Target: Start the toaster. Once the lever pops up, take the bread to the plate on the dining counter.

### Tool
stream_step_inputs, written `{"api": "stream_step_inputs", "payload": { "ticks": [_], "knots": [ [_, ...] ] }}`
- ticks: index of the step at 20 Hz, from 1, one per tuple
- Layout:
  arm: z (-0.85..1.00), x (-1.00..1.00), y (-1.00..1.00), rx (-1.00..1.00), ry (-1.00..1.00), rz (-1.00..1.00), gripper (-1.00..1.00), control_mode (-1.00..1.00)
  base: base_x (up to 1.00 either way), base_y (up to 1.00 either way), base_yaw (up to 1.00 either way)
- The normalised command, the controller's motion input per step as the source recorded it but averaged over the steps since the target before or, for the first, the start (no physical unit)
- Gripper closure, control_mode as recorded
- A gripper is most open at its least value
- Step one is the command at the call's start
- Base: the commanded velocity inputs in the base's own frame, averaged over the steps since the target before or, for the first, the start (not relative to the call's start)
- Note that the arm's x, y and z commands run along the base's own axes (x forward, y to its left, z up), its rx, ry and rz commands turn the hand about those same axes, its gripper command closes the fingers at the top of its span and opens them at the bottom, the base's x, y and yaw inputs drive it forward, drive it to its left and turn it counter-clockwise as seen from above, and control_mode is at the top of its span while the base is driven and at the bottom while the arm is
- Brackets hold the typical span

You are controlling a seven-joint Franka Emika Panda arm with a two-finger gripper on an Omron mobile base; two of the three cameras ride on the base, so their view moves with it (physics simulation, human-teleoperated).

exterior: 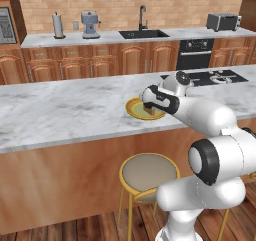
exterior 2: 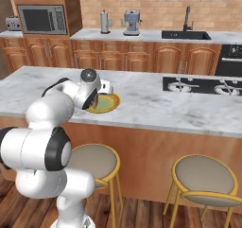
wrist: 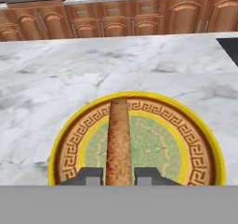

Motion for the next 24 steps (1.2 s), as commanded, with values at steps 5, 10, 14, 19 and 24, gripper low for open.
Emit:
{"api": "stream_step_inputs", "payload": {
  "ticks": [5,10,14,19,24],
  "knots": [
    [-0.04,0.25,0.00,0.00,0.00,0.00,1.00,-1.00,0.00,0.00,0.00],
    [-0.05,0.13,0.00,0.00,0.00,0.00,1.00,-1.00,0.00,0.00,0.00],
    [-0.10,0.00,0.00,0.00,0.00,0.00,1.00,-1.00,0.00,0.00,0.00],
    [-0.03,-0.01,0.01,0.00,0.00,0.00,1.00,-1.00,0.00,0.00,0.00],
    [-0.03,-0.06,0.05,0.00,0.00,0.00,1.00,-1.00,0.00,0.00,0.00]
  ]
}}
